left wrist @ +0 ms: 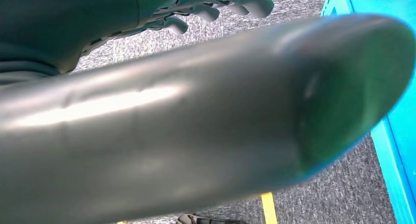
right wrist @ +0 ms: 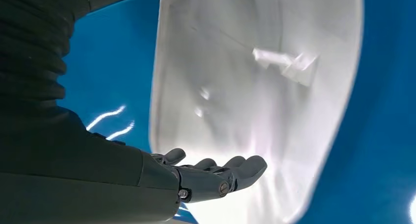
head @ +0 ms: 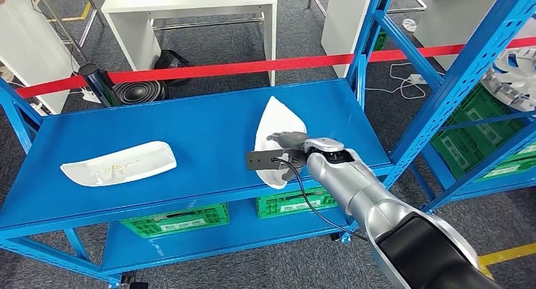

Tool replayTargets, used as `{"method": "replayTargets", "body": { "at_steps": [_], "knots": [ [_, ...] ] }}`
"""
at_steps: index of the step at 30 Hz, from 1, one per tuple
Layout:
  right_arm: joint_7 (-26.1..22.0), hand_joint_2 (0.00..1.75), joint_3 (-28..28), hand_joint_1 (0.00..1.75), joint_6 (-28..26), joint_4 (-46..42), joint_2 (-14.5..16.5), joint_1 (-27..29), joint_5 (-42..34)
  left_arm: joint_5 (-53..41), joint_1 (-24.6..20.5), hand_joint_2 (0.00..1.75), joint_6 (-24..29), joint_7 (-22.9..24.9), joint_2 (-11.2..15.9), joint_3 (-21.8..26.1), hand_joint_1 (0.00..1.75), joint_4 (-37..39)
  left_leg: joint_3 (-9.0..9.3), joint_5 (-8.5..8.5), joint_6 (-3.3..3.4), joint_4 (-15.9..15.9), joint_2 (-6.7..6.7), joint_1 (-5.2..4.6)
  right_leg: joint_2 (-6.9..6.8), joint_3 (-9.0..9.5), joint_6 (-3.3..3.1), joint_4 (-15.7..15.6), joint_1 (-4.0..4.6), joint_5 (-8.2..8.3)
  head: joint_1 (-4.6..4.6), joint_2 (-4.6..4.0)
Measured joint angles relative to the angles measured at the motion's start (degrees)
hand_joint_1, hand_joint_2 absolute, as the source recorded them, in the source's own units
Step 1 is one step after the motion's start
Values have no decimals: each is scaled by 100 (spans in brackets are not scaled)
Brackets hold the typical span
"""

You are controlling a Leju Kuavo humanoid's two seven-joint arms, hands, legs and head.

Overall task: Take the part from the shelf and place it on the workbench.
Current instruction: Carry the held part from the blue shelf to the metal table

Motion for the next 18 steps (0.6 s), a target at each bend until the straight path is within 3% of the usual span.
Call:
{"method": "replayTargets", "body": {
  "at_steps": [7,12,13,16,18],
  "knots": [
    [500,175,353,0,-294,49,-96,-3,476,-19,-4,0,27,26,-32,-31,0,9,2,0,0,-1,1,0,0,2,-1,0,0,-1,0,0],
    [571,175,555,6,-469,52,-124,-3,560,-44,-4,0,32,25,-37,-33,0,15,8,0,0,-2,1,1,0,7,-2,0,0,-3,0,0],
    [577,175,579,40,-484,52,-130,-3,560,-52,-3,0,32,26,-38,-33,0,16,9,0,0,-2,1,2,0,8,-2,0,0,-3,0,0],
    [608,175,631,164,-513,55,-144,4,560,-59,-4,0,32,31,-41,-33,0,16,13,0,0,-2,1,2,0,12,-2,0,0,-3,0,0],
    [618,175,645,175,-530,56,-149,18,561,-59,-3,0,32,34,-43,-33,0,16,14,0,0,-2,1,2,0,12,-2,0,0,-3,0,0]
  ]
}}
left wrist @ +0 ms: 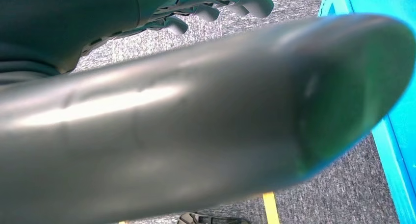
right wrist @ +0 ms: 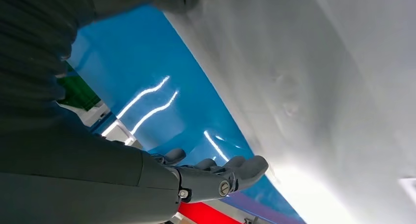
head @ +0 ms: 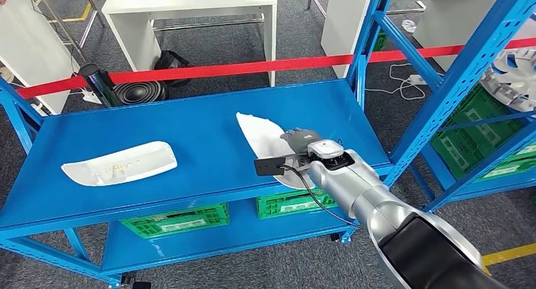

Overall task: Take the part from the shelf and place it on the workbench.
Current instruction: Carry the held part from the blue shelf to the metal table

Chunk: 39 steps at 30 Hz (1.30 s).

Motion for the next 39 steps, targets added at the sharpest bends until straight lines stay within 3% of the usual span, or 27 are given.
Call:
{"method": "replayTargets", "body": {
  "at_steps": [8,10,12,14,19,26,35,39],
  "knots": [
    [-15,175,7,175,-92,4,-40,27,-32,-1,3,0,0,-8,-2,0,0,0,-1,0,0,1,-1,0,0,0,1,0,-1,1,0,0],
    [-8,175,7,117,-132,6,-64,27,-46,-4,3,0,0,-13,-1,0,0,0,-1,-1,0,0,0,-1,0,-1,1,0,-1,1,0,0],
    [65,175,8,30,-238,8,-92,27,-34,-7,4,0,1,-20,0,0,0,0,-2,-1,0,0,0,-1,0,-1,1,0,-1,0,0,0],
    [279,175,33,0,-465,9,-119,24,78,1,8,0,5,-27,0,0,0,0,-2,-1,1,0,-1,-1,0,1,1,0,-1,0,0,0],
    [1370,175,280,0,-1090,19,-153,-1,690,41,32,0,53,-43,0,0,0,0,-2,-1,0,0,0,-1,0,5,1,0,0,0,0,0],
    [2491,175,458,0,-1603,33,-190,-86,1190,127,90,0,131,-71,0,4,0,0,-2,0,0,0,0,-1,0,5,1,0,0,1,0,0],
    [2846,175,496,0,-1864,35,-196,-196,1446,174,118,0,170,-130,0,4,0,0,-2,0,0,0,-1,-1,0,6,1,0,0,0,0,0],
    [3168,175,503,0,-2684,15,-171,-291,1873,182,153,0,179,-181,0,6,0,0,-2,0,0,-1,-2,-2,-1,8,0,1,6,0,0,0]
  ]
}}
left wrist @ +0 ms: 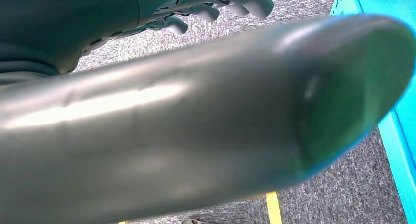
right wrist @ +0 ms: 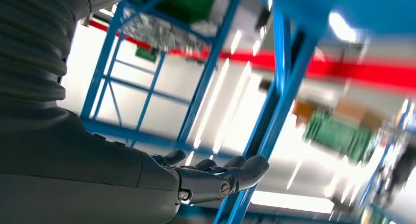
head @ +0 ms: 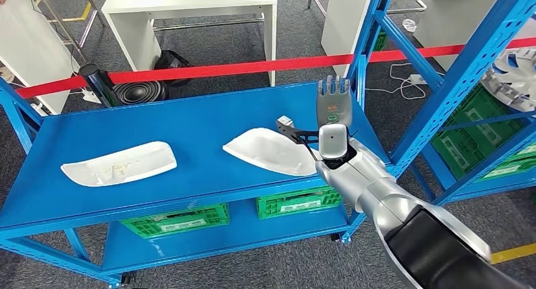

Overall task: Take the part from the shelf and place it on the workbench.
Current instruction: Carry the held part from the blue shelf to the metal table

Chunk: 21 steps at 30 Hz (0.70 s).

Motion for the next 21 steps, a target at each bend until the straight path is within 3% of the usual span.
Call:
{"method": "replayTargets", "body": {
  "at_steps": [2,4,9,13,16,21],
  "knots": [
    [19,175,0,0,-379,-44,50,-7,158,7,6,0,1,-21,0,2,0,0,0,0,0,0,0,0,1,0,0,0,3,0,0,0],
    [-252,175,-8,0,-735,-109,127,-6,94,15,8,0,2,-34,-1,4,0,0,1,0,0,-1,1,0,1,-1,-1,0,6,0,0,0],
    [-1879,175,-398,0,-1347,-343,409,37,-684,-2,-1,0,-33,-44,0,5,0,0,1,3,-4,-4,-1,3,-2,-5,-7,0,7,-4,0,0],
    [-2708,175,-765,0,-1647,-556,619,107,-966,-30,-12,0,-53,-31,0,5,0,0,2,3,-6,-6,1,4,-2,-4,-11,1,9,-6,2,0],
    [-3604,175,-1043,0,-1390,-710,778,217,-1493,-91,-46,0,-84,6,-2,5,0,0,3,3,-6,-6,1,4,-1,-6,-11,1,8,-7,2,0],
    [-4846,175,-1474,0,-315,-870,1011,366,-2445,-158,-83,0,-119,56,-7,0,0,0,3,3,-6,-7,1,4,-1,-8,-12,1,8,-7,1,0]
  ]
}}
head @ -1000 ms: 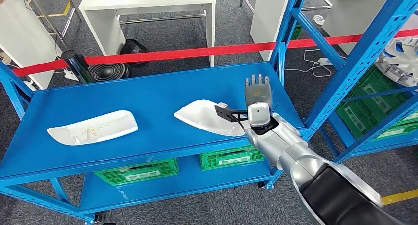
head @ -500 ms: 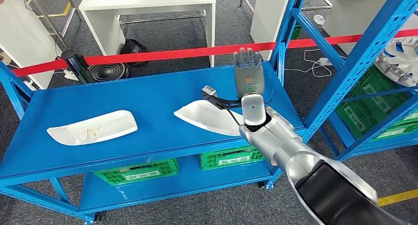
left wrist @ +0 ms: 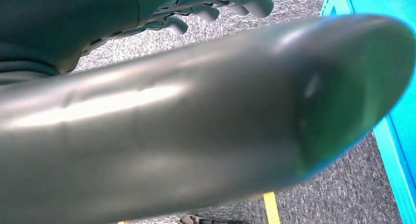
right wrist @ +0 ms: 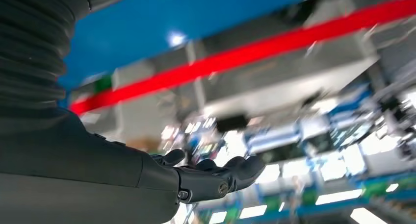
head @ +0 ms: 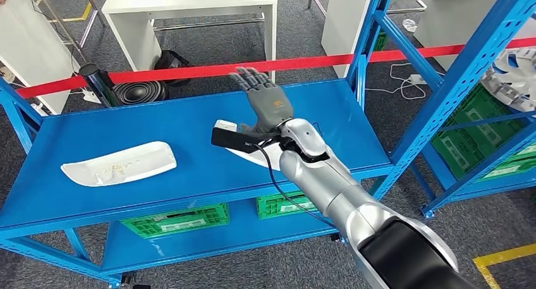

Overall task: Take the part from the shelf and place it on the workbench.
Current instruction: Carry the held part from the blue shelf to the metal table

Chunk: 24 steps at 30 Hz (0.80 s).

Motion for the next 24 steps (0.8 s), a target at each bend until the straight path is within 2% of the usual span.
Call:
{"method": "replayTargets", "body": {
  "at_steps": [5,10,14,24],
  "knots": [
    [-691,175,-197,0,1434,-28,99,63,-804,-116,-39,0,-42,75,-18,-12,0,3,0,0,0,0,0,0,0,0,0,0,-1,0,0,0],
    [-1000,175,-219,0,2395,-28,99,91,-1302,-172,-90,0,-66,120,-27,-62,0,7,0,0,0,0,1,0,0,-1,0,0,-7,0,1,0],
    [-1037,175,-220,0,2750,-26,52,130,-1529,-192,-98,0,-91,118,-37,-103,0,7,0,0,0,1,1,0,0,-2,0,0,-11,0,1,0],
    [-804,175,-216,0,3225,21,-211,155,-1639,-239,-113,0,-110,140,-60,-152,0,7,0,0,0,1,1,0,0,-2,0,0,-11,1,1,0]
  ]
}}
